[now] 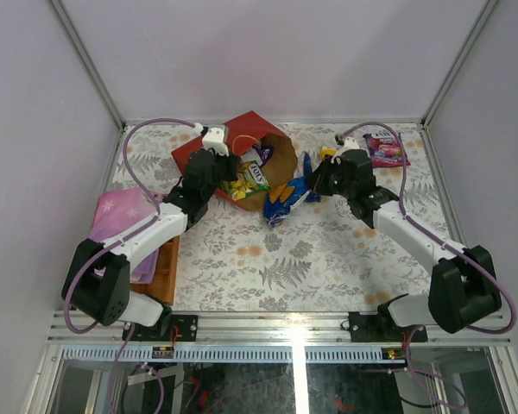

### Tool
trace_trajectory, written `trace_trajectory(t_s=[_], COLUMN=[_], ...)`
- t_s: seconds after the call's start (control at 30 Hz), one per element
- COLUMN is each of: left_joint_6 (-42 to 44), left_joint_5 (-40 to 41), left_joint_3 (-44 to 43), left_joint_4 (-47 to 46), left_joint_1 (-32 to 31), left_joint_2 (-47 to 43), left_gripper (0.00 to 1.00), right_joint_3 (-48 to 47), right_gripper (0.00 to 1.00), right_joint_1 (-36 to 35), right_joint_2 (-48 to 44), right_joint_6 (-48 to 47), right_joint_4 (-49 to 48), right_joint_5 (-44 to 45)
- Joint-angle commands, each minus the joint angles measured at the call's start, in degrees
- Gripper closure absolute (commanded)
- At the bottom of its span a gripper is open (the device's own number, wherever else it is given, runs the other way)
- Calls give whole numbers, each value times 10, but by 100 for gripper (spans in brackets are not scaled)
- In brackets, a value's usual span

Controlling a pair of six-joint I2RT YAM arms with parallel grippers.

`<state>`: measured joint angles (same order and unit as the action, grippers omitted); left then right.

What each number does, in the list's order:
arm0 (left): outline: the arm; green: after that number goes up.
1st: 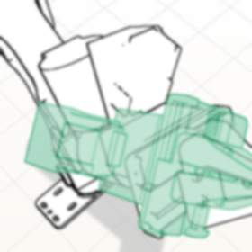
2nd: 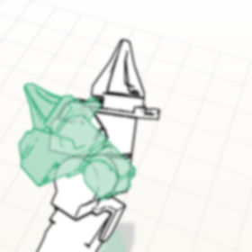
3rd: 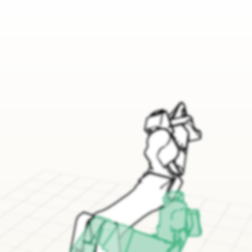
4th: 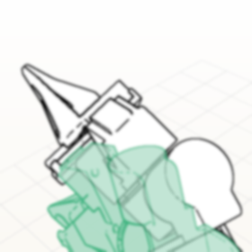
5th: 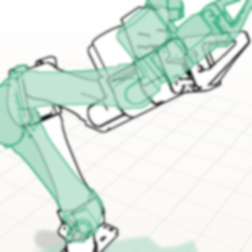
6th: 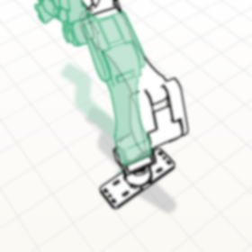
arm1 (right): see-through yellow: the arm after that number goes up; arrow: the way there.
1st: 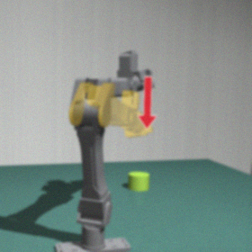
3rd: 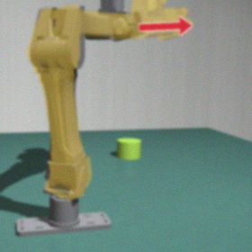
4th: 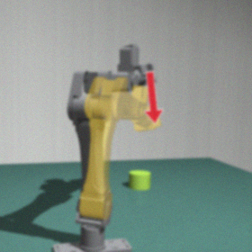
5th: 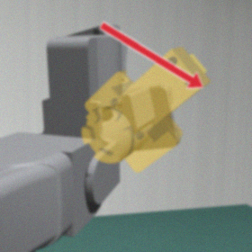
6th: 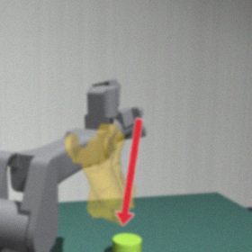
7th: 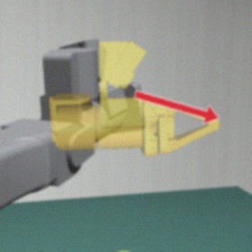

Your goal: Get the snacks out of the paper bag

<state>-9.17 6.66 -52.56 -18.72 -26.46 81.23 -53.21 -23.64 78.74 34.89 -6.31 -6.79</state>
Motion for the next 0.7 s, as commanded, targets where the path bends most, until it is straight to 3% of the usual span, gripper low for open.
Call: trace_trajectory(t_s=[0.0,0.07,0.13,0.17,0.2,0.23,0.67], left_joint_6=[15,15,12,11,9,9,11], left_joint_5=[29,30,28,25,24,24,24], left_joint_3=[-18,-21,-24,-25,-28,-29,-35], left_joint_4=[4,3,2,3,6,8,13], left_joint_1=[5,5,5,5,5,5,6], left_joint_2=[11,16,22,27,29,31,40], left_gripper=[98,98,98,98,98,98,98], right_joint_3=[7,76,164,207,239,260,213], right_gripper=[100,100,98,63,20,2,1], right_joint_1=[-1,15,65,98,131,150,158], right_joint_2=[-71,-108,-133,-139,-142,-142,-225], right_joint_6=[-61,-58,-17,16,42,56,62], right_joint_4=[5,37,30,21,11,1,-15], right_joint_5=[-31,58,84,75,65,58,142])
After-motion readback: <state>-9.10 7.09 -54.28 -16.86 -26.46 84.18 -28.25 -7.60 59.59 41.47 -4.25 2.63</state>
